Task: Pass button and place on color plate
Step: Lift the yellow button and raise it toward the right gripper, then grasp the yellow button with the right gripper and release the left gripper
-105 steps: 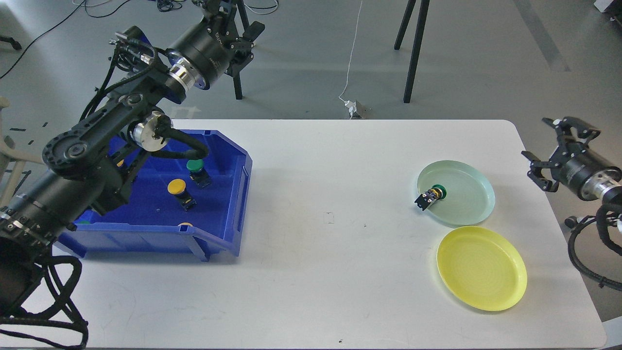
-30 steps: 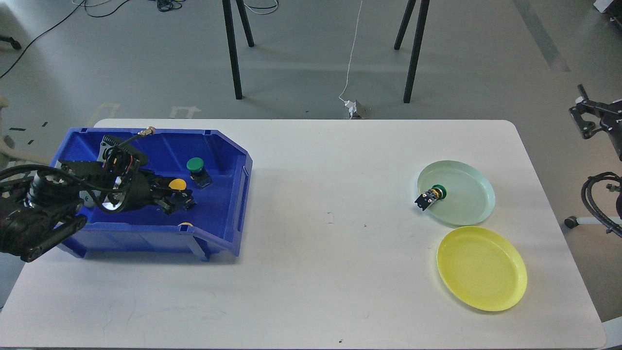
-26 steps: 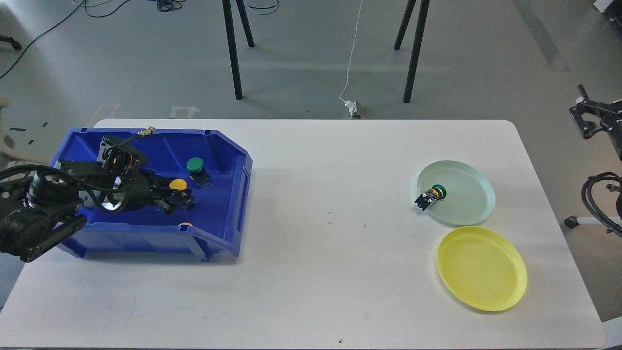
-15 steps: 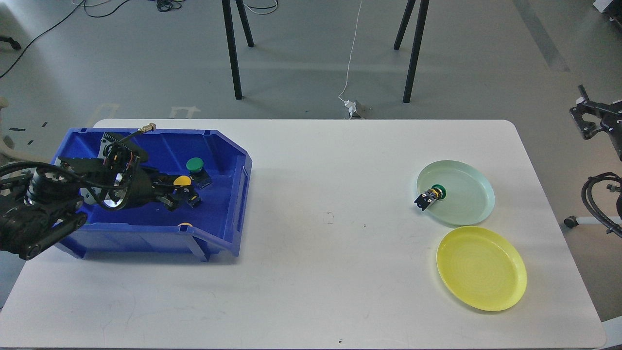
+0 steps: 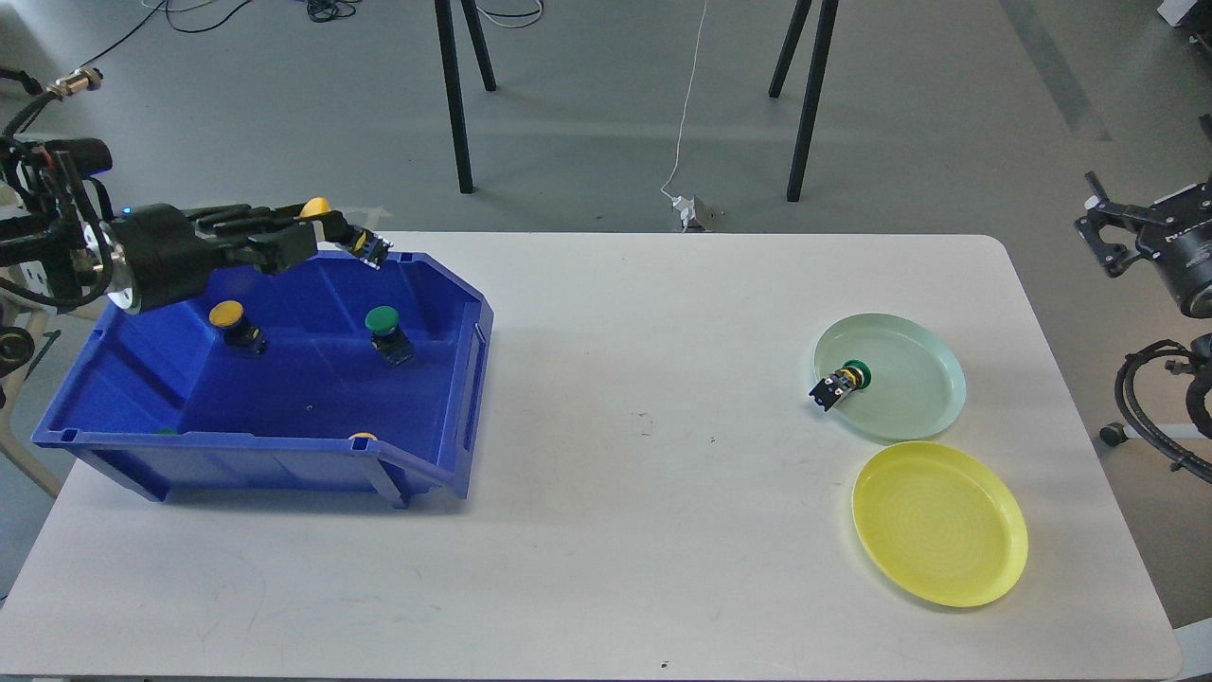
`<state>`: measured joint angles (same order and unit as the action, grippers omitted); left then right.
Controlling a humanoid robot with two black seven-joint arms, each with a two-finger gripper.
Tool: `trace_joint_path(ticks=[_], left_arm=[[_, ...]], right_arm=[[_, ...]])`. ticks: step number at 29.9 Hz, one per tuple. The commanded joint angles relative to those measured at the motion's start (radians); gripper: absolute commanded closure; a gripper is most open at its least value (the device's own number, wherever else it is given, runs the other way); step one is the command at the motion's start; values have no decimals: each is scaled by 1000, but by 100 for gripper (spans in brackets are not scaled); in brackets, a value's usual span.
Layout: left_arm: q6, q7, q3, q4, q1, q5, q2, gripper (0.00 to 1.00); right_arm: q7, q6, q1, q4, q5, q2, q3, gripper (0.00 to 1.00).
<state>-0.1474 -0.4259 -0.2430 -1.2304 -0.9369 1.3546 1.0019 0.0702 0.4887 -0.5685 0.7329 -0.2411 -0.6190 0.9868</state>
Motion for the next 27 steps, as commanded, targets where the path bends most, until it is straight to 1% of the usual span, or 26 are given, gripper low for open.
trace_joint_path(ticks=[1,4,6,10,12,15,17,19,23,27], left_arm=[[9,-2,-74,-14,1,-109,-93,71],[75,7,-108,-14,4,-126,-187,71],[123,13,-111,-6,3,-124,-277,72],[153,53,-113,31,-2,-114,-442,72],[170,56,-111,74,-3,-112,-526,72],[189,56,-104,127,0,-101,-607,73],[192,56,-101,156,3,-81,-644,73],[190,56,-99,180,-2,-71,-664,73],[190,56,-98,186,-7,-69,-661,73],[190,56,-98,184,0,-69,-657,73]], right_arm=[[0,0,-5,110,91,-21,-25,5],[-12,-1,-2,232,150,-22,-40,6],[-21,-50,1,316,235,-10,-72,6],[-23,-157,2,420,299,30,-100,6],[-26,-182,-1,457,307,68,-115,8],[-26,-188,-16,486,327,125,-160,12],[-27,-190,-17,494,329,163,-175,15],[-27,-188,-17,496,329,200,-177,15],[-27,-188,-19,500,329,254,-178,15],[-27,-186,-30,499,329,268,-178,15]])
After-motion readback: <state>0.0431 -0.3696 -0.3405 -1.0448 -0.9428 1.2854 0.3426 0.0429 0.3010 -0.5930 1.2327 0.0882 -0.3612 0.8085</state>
